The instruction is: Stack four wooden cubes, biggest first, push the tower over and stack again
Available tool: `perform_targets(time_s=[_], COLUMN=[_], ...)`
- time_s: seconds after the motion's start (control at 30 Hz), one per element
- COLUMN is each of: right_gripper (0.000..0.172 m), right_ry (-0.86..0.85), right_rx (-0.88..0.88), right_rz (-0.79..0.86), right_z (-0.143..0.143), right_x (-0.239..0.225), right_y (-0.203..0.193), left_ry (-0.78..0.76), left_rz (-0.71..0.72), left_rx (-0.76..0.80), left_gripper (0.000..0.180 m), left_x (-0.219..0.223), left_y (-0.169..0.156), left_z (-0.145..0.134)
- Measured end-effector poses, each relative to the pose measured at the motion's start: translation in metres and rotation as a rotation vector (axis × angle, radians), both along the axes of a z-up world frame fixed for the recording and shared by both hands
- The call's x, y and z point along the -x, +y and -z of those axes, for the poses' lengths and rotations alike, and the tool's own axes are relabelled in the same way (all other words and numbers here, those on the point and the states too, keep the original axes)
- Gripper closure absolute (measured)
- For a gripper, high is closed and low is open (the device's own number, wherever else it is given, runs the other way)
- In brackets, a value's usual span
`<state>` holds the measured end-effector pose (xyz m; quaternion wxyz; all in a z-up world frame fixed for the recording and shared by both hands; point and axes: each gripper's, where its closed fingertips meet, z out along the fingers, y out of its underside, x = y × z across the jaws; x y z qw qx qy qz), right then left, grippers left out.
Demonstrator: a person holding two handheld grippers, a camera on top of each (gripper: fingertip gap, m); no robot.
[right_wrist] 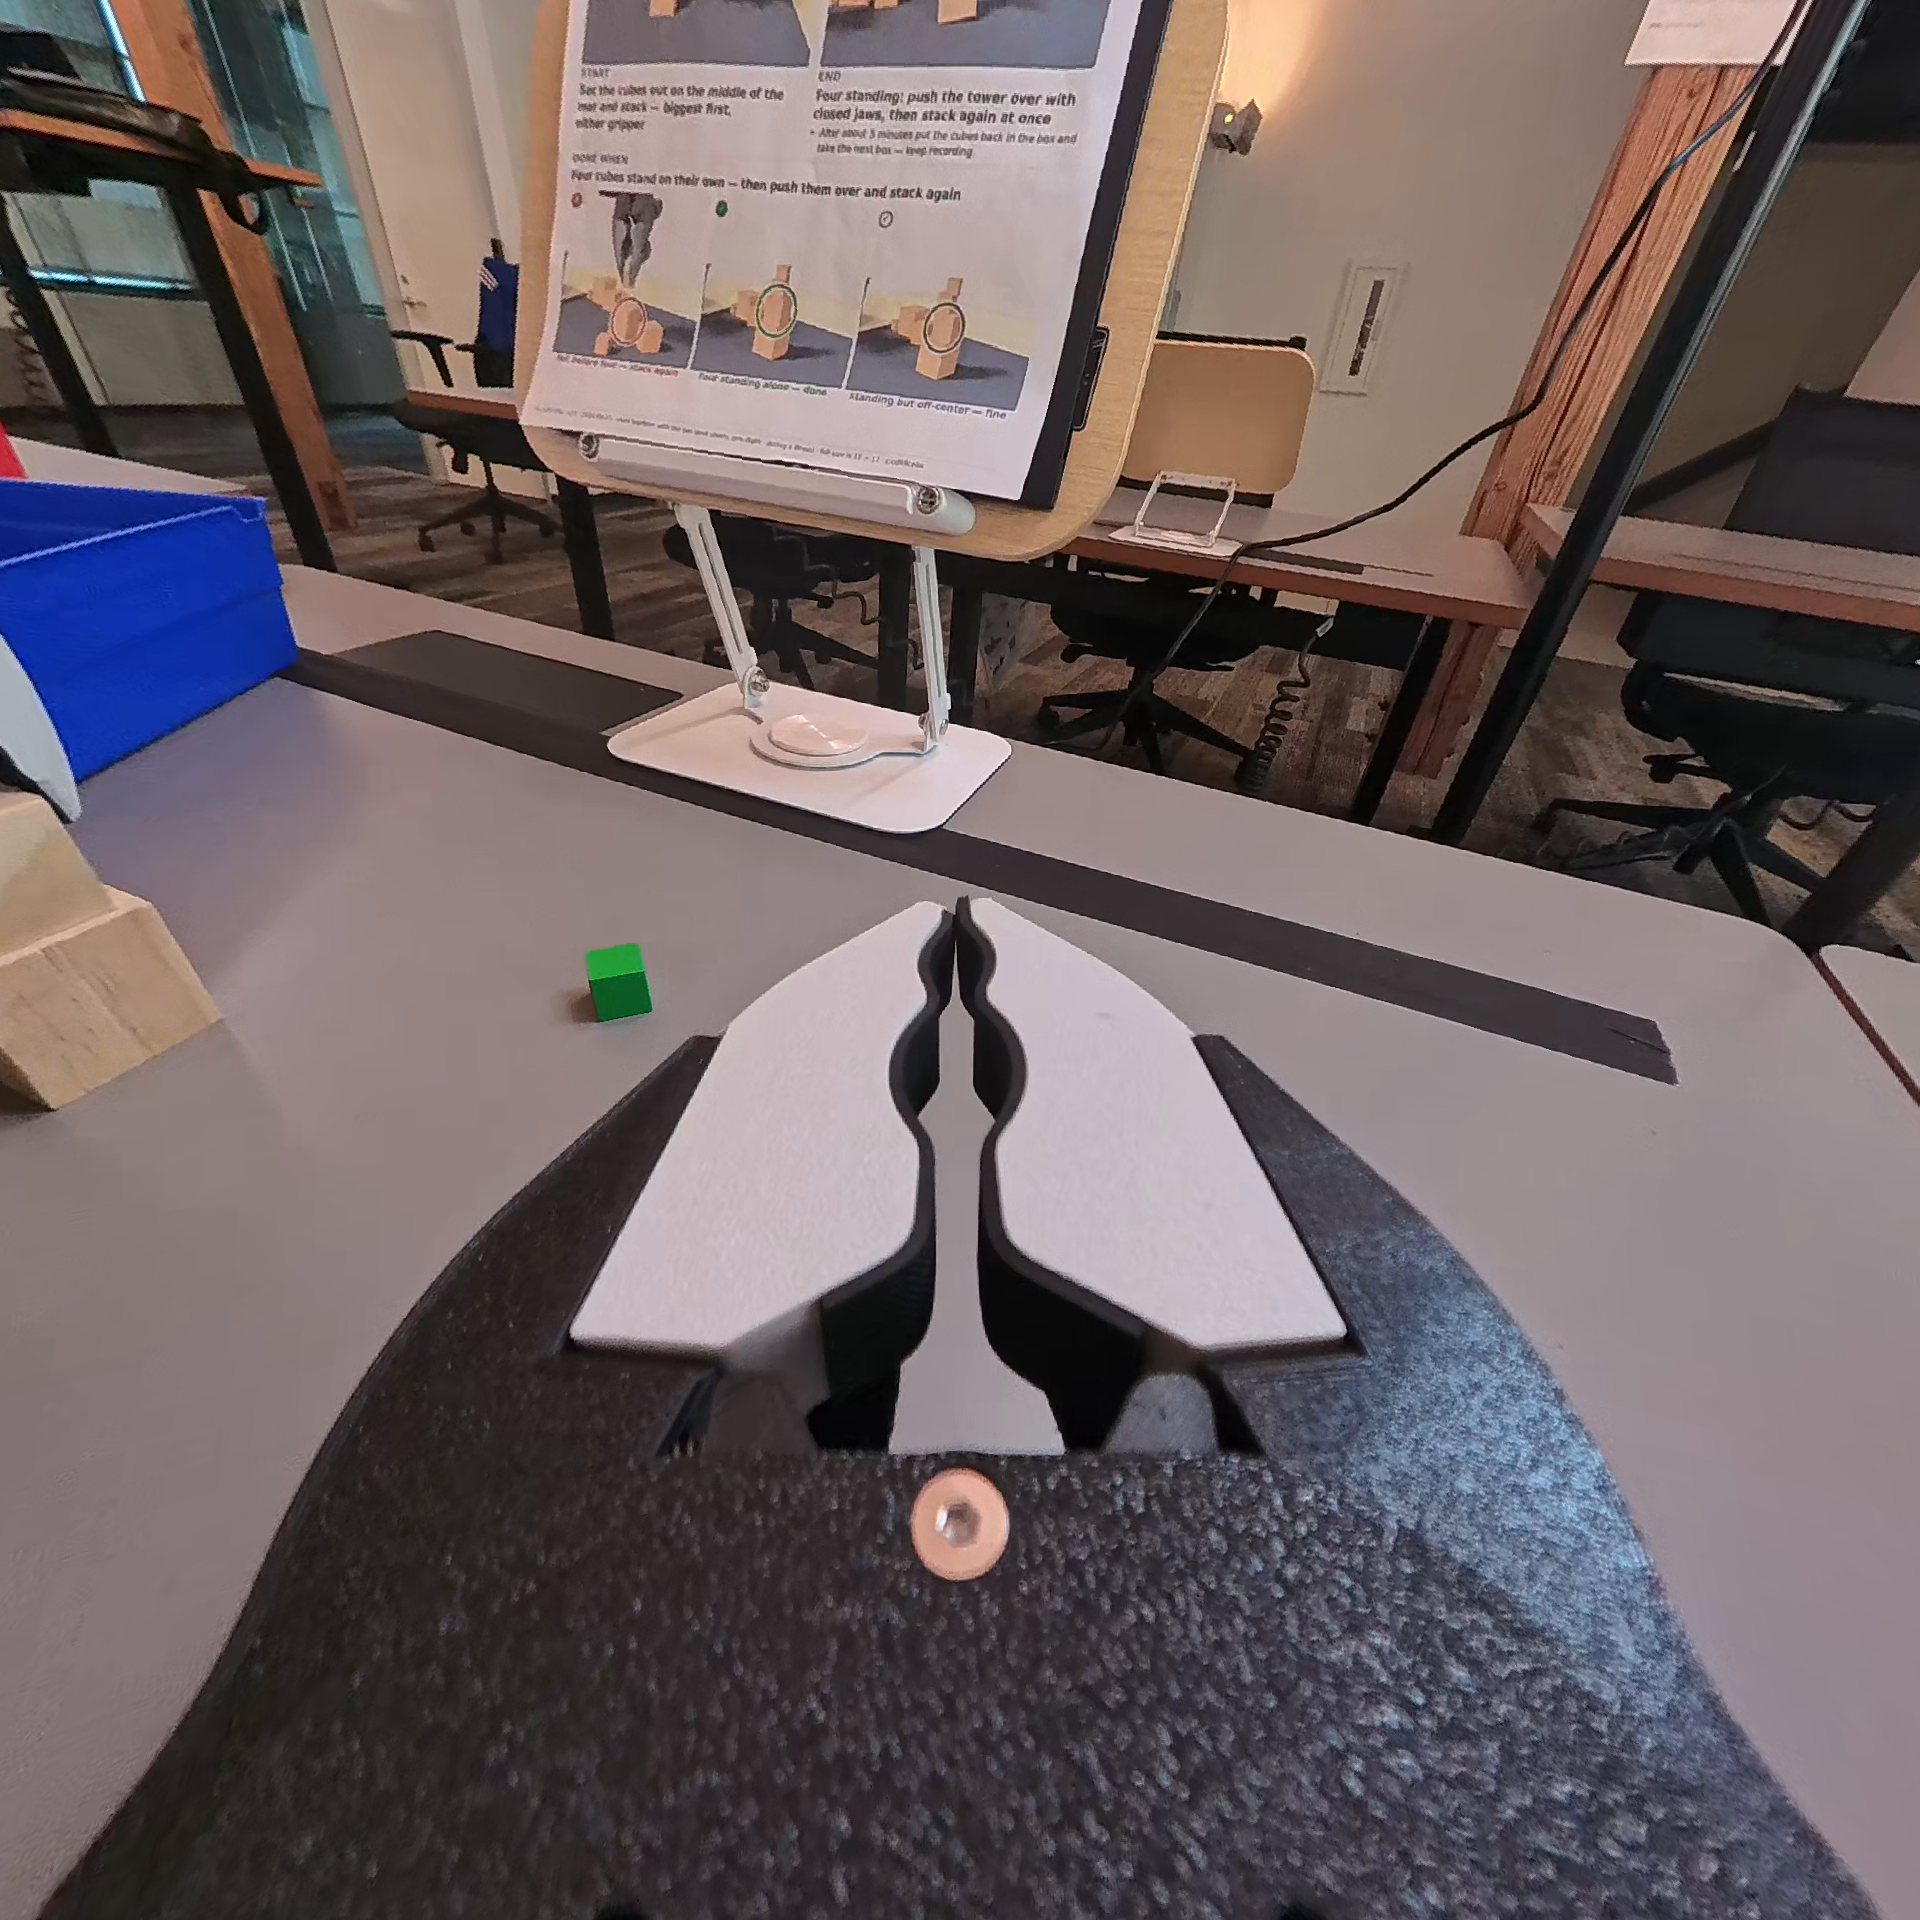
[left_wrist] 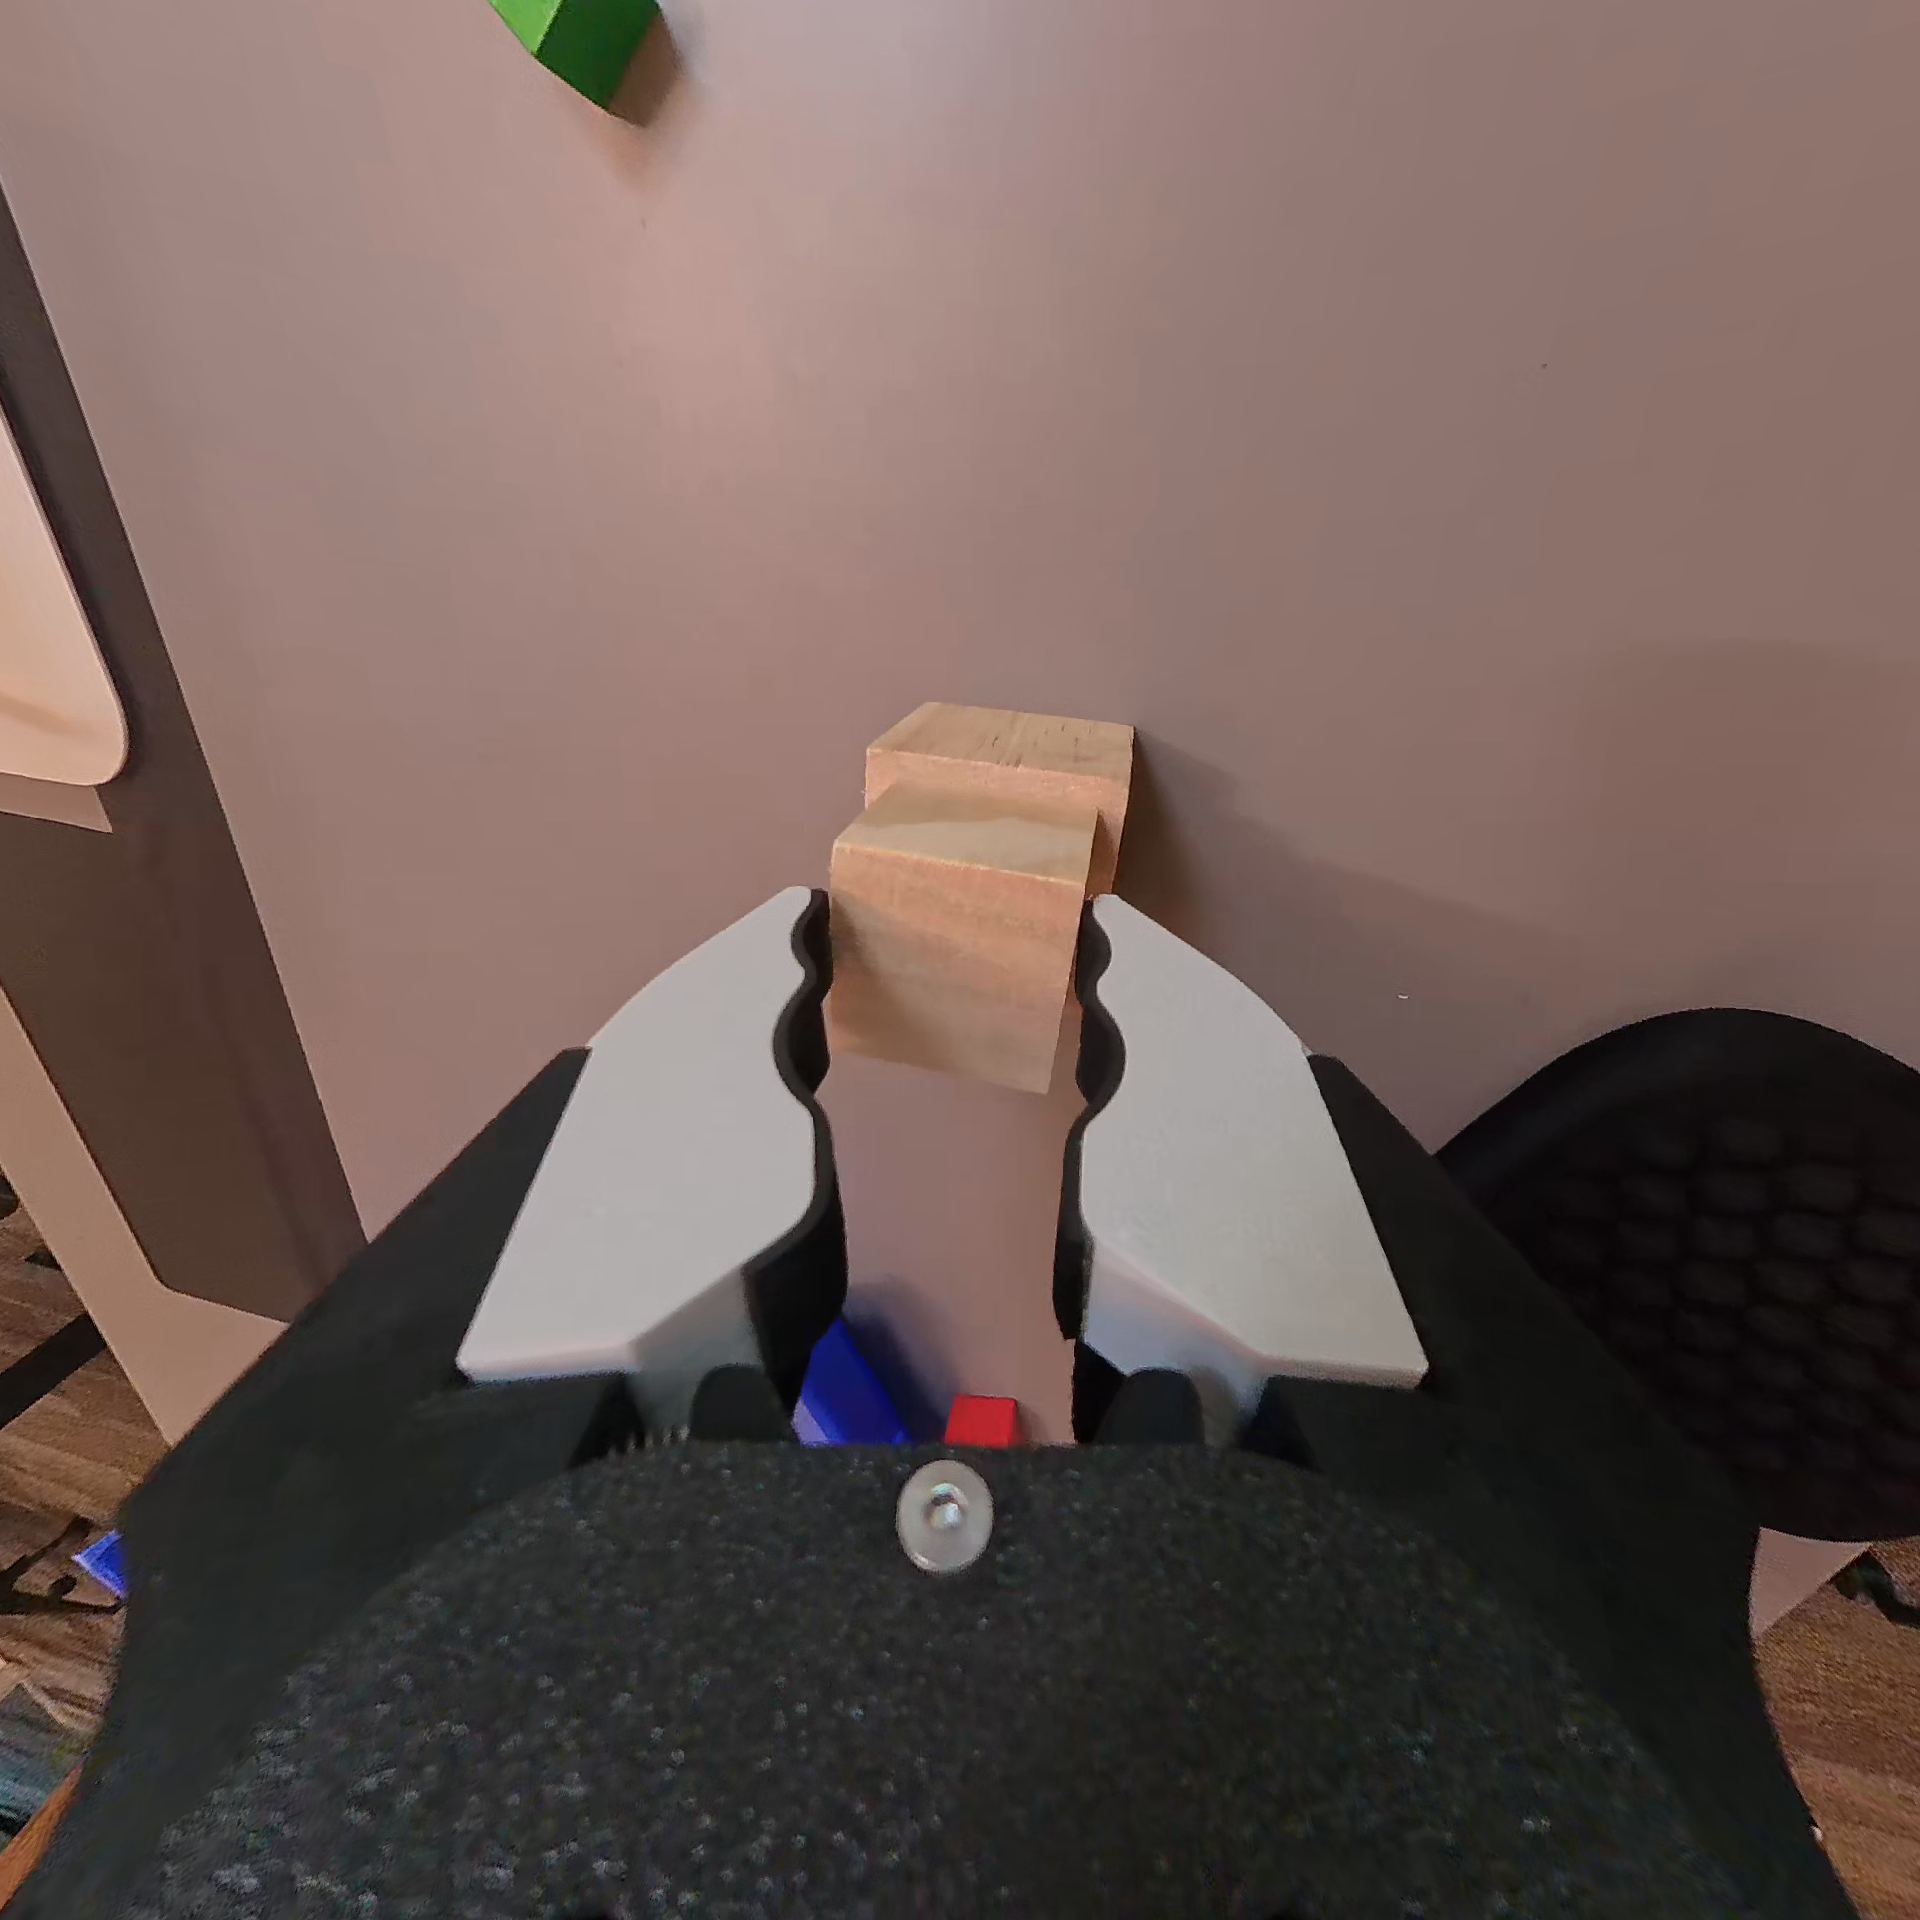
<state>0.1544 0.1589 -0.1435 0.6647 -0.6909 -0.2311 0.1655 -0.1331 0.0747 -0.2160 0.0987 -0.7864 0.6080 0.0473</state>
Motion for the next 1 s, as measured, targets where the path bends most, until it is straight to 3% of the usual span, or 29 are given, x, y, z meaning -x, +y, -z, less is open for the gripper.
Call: perform_targets(time_s=[0.73,0.83,1.0], right_gripper=[0.171,0.171,0.171], right_ry=[-0.005,0.003,0.047], right_rx=[0.006,-0.002,-0.019], right_rz=[-0.017,-0.007,0.027], right_z=[0.001,-0.001,-0.009], right_x=[0.004,0.001,-0.007], right_y=[-0.001,-0.001,0.0], left_ry=[-0.021,-0.074,-0.213], left_rz=[-0.004,-0.014,-0.115], left_rx=[-0.018,-0.044,-0.174], left_gripper=[0.127,0.131,0.153], left_x=[0.007,0.011,0.048], left_y=[0.0,-0.002,0.0], left_z=[-0.012,-0.027,-0.07])
